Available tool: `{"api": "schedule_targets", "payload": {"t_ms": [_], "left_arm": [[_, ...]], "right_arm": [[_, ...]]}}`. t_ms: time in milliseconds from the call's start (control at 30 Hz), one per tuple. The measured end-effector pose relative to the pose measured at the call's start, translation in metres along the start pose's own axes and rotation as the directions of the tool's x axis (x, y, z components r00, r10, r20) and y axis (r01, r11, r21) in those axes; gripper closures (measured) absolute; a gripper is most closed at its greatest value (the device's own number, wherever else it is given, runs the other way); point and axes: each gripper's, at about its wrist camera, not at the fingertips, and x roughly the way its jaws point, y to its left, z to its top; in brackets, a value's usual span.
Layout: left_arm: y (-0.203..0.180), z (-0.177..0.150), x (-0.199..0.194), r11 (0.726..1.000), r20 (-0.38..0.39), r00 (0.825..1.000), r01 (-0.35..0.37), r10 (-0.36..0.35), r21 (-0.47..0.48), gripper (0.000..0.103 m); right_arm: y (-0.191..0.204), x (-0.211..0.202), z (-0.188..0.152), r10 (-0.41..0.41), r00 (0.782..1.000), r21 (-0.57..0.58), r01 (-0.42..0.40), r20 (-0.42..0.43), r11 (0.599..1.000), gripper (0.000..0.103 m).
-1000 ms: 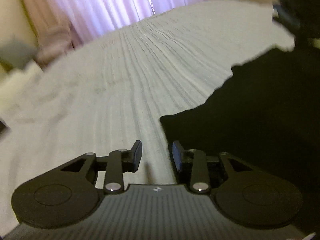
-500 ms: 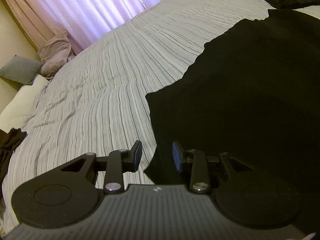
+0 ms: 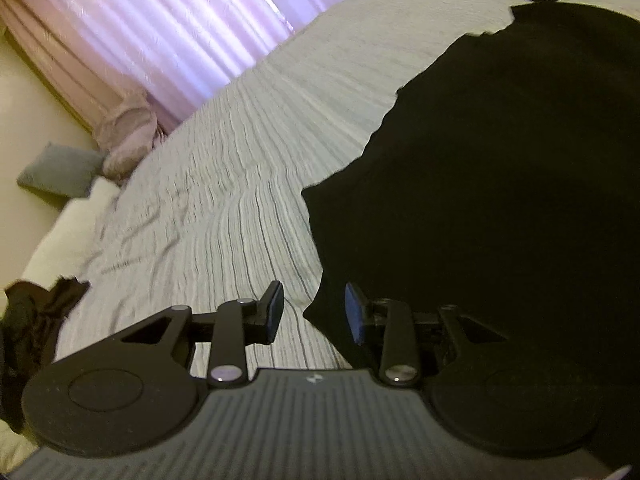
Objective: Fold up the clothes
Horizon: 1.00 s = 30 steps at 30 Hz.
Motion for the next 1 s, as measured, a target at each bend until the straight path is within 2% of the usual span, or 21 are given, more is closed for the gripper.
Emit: {"api": "schedule_targets", "payload": {"t_ms": [133,200,500,633,733,867,1000], "left_arm": [[-0.012,-0.004,-0.032,1.0,0.081,0.997,0.022,-0.021,-0.013,0.067],[-0.018,-0.007,-0.04,0.999,0.091,0.995,0.033,-0.03,-0.028,0.067],[-0.034,-0.038,-0.028,0.989,0.036,0.993,0.119,-0.117,-0.092,0.067],[-0.041,-0.051,-0.023,0.98,0.013,0.988,0.156,-0.156,-0.121,0.067],[-0.044,-0.062,-0.019,0.973,-0.002,0.984,0.178,-0.18,-0.145,0.067],[-0.032,-0.076,-0.022,0.968,-0.003,0.985,0.168,-0.172,-0.187,0.067],[-0.015,-0.087,-0.039,0.968,0.021,0.989,0.144,-0.143,-0.204,0.067]], "right_arm": [[0.006,0.006,0.004,-0.042,0.997,-0.047,0.039,-0.059,0.998,0.033],[0.006,0.01,0.003,-0.051,0.996,-0.053,0.047,-0.075,0.998,0.031],[0.007,0.016,-0.003,-0.062,0.994,-0.08,0.055,-0.086,0.995,0.024],[0.003,0.013,-0.002,-0.037,0.996,-0.091,0.029,-0.079,0.995,0.024],[-0.011,0.002,-0.005,-0.016,0.999,-0.066,0.013,-0.048,0.998,0.024],[-0.046,-0.02,-0.02,-0.034,0.999,0.06,0.035,-0.009,0.998,0.024],[-0.062,-0.037,-0.027,-0.073,0.997,0.083,0.072,0.004,0.994,0.024]]}}
